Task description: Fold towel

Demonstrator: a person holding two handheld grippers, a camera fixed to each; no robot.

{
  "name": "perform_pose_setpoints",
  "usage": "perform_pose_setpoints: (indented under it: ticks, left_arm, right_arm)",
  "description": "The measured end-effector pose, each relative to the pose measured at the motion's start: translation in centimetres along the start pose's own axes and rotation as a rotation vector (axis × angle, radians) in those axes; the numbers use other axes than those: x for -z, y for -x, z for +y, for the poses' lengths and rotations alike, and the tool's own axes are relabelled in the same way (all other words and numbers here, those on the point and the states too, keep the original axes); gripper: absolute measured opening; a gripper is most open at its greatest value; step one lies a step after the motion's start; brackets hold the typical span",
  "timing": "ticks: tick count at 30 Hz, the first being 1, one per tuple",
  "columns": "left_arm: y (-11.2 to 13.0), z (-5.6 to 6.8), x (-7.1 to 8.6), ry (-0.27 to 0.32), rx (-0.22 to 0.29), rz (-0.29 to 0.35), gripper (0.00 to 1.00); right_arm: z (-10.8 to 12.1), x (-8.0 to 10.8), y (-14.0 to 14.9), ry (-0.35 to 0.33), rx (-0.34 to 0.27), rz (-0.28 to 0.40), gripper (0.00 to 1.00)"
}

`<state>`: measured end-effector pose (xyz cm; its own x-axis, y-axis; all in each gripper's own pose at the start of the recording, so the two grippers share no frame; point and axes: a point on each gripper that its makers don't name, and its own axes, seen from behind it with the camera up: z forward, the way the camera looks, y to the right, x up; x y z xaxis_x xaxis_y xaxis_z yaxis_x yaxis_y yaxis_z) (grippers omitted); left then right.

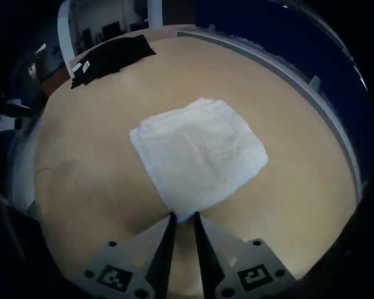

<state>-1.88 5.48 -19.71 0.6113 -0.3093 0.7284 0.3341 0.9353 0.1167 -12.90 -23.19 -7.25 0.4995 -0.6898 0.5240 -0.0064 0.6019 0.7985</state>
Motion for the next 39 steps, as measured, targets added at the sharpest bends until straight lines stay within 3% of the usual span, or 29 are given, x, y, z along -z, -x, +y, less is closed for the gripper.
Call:
perform_pose_setpoints:
  ticks: [3, 15, 21, 32, 39]
  left_arm:
    - [0.0, 0.1, 0.0, 0.001, -0.002, 0.000, 0.85]
    - [-0.4, 0.4, -0.2, 0.009, -0.012, 0.000, 0.85]
    - [-1.4, 0.8, -0.5, 0.023, -0.027, 0.012, 0.85]
    - [-4.1, 2.4, -0.9, 0.062, -0.076, 0.044, 0.85]
    - [-5.1, 3.4, -1.1, 0.086, -0.104, 0.055, 0.85]
  right_arm:
    - [0.0, 0.0, -0.1, 0.001, -0.010, 0.004, 0.06]
    - [1.6, 1.6, -1.9, 0.054, 0.032, 0.057, 0.04]
    - [3.0, 4.3, -5.3, 0.085, 0.056, 0.119, 0.04]
    - [5.3, 11.2, -12.4, 0.156, 0.112, 0.249, 0.03]
    - [6.5, 14.7, -14.9, 0.185, 0.110, 0.302, 0.03]
